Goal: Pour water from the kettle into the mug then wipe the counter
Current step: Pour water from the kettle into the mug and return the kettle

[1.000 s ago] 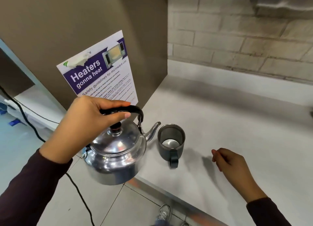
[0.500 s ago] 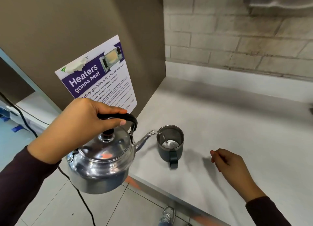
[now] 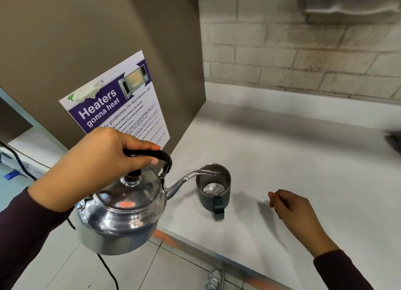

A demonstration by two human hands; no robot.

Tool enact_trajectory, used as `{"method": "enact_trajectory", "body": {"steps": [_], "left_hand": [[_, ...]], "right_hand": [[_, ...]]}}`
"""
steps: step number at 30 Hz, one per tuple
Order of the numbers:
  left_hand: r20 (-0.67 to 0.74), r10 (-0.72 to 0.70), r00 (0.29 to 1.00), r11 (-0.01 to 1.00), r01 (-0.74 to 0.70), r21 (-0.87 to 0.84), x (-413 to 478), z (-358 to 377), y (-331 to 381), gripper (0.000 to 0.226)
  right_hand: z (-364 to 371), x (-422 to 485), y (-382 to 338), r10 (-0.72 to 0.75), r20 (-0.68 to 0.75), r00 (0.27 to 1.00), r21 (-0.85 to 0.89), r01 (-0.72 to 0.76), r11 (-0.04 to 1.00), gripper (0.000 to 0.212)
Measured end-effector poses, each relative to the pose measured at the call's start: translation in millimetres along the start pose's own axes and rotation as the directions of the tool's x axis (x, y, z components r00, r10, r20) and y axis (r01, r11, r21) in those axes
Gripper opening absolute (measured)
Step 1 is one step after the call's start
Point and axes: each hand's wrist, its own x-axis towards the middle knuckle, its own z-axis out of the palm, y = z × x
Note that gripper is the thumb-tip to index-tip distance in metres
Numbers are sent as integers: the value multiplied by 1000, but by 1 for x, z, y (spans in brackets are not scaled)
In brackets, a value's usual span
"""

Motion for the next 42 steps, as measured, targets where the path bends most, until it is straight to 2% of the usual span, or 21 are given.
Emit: {"method": "enact_trajectory", "body": {"steps": [15, 42], "left_hand": [[24, 10, 1000, 996, -12, 85, -1, -4, 5, 30], [-6, 82, 997, 990, -81, 116, -10, -3, -1, 34]], "right_hand": [[2, 3, -2, 4, 6, 1000, 21, -4, 1000, 37], [-1, 10, -7, -42, 30, 999, 2, 42, 999, 36]]}}
